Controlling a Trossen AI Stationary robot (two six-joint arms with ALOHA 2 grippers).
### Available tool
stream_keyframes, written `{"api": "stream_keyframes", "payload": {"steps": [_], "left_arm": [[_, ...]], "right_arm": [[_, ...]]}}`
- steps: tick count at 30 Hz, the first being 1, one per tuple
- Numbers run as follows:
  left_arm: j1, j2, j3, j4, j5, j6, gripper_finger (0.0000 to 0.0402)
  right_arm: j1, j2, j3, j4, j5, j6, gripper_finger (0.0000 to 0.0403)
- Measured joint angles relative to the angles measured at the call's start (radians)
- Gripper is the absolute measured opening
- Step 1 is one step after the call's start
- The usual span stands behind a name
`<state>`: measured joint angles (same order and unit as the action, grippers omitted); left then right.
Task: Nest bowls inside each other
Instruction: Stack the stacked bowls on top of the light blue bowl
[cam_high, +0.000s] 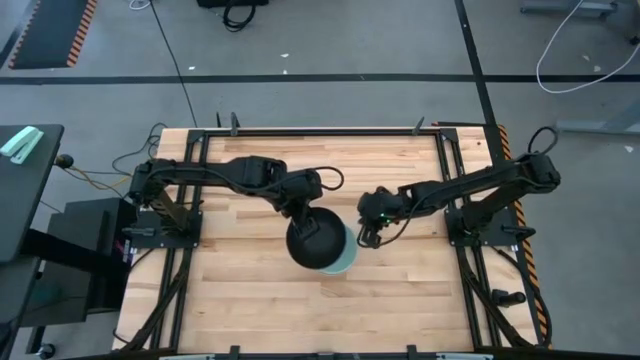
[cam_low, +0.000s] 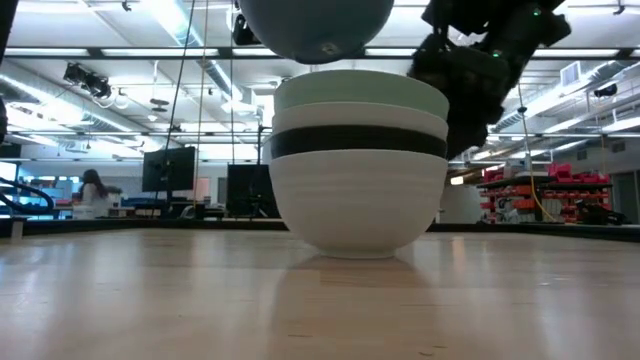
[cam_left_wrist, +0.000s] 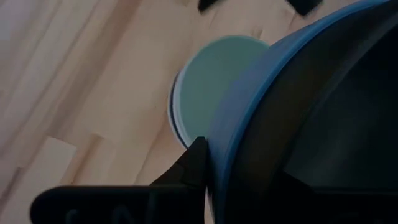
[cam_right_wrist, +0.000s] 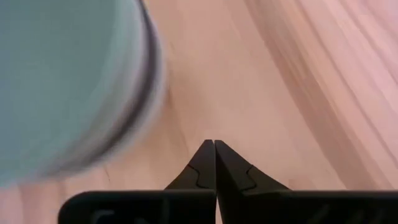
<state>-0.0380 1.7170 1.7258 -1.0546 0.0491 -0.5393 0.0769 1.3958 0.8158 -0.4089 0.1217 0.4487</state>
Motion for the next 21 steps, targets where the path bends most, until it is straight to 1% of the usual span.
{"api": "stream_keyframes", "payload": {"steps": [4, 8, 12, 15, 21], "left_arm": [[-0.001, 0.034, -0.001, 0.012, 0.034, -0.025, 0.0048], [0.007, 0.084, 0.002, 0.015, 0.078, -0.018, 0.0048], [0.021, 0.119, 0.009, 0.011, 0.11, -0.019, 0.0048], [0.029, 0.142, 0.014, 0.021, 0.113, -0.013, 0.0048], [0.044, 0.187, 0.019, 0.032, 0.128, 0.011, 0.0048]], "right_arm": [[-0.004, -0.055, 0.0, -0.148, 0.018, 0.041, 0.0], [0.014, -0.106, -0.001, -0.253, 0.046, 0.092, 0.0], [0.039, -0.149, -0.002, -0.297, 0.046, 0.125, 0.0], [0.056, -0.17, -0.002, -0.317, 0.05, 0.141, 0.0], [0.079, -0.17, -0.002, -0.32, 0.055, 0.155, 0.0]]}}
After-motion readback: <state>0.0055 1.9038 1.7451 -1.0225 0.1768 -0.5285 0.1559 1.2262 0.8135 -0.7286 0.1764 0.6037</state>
